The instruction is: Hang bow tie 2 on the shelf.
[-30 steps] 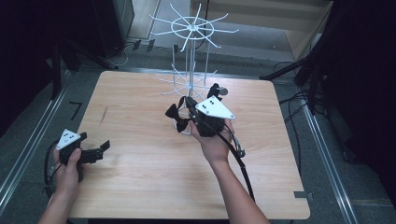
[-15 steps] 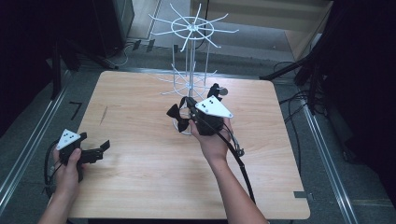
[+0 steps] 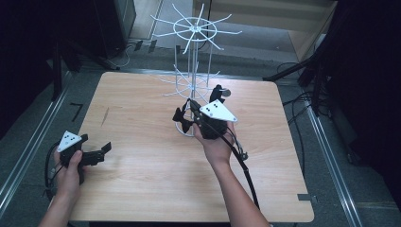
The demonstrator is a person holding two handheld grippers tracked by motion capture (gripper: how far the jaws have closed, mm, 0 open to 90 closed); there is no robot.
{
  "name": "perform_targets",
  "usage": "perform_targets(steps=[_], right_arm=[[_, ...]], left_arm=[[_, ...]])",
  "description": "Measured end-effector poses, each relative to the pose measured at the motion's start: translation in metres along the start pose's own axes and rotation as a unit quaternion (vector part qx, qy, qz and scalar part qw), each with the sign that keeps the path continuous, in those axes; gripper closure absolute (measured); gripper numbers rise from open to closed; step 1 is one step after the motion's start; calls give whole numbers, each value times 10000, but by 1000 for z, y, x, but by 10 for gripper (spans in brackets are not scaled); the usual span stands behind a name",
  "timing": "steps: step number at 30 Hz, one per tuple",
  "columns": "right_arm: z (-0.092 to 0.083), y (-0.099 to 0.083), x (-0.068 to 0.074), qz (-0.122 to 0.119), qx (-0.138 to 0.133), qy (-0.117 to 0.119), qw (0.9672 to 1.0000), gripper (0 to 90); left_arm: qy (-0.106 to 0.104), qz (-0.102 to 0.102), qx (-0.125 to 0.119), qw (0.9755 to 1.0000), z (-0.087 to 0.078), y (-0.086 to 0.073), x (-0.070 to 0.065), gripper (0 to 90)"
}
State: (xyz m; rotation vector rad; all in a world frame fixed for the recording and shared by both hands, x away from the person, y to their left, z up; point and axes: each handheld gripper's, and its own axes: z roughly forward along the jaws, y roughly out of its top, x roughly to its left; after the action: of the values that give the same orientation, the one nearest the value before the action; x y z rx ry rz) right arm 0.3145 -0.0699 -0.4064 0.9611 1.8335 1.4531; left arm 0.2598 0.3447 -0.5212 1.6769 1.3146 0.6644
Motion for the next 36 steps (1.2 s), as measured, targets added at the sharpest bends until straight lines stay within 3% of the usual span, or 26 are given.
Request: perform_targets(steps=[16,24,29,36], right_arm=[[-2,-8,0,35,44,118,9999,837],[-6,-12,-1,148,3,271,9995,664],[-9,-14,1,108,-23,349,9993,583],[-16,-17,6,-8,-128,324,9994,380]], left_arm=[[2,-2,5,10000,0,0,0,0],[2,8,11,10000,0,0,0,0],[1,14,8,10000,0,0,0,0],[-3,8,7,10000,0,0,0,0]])
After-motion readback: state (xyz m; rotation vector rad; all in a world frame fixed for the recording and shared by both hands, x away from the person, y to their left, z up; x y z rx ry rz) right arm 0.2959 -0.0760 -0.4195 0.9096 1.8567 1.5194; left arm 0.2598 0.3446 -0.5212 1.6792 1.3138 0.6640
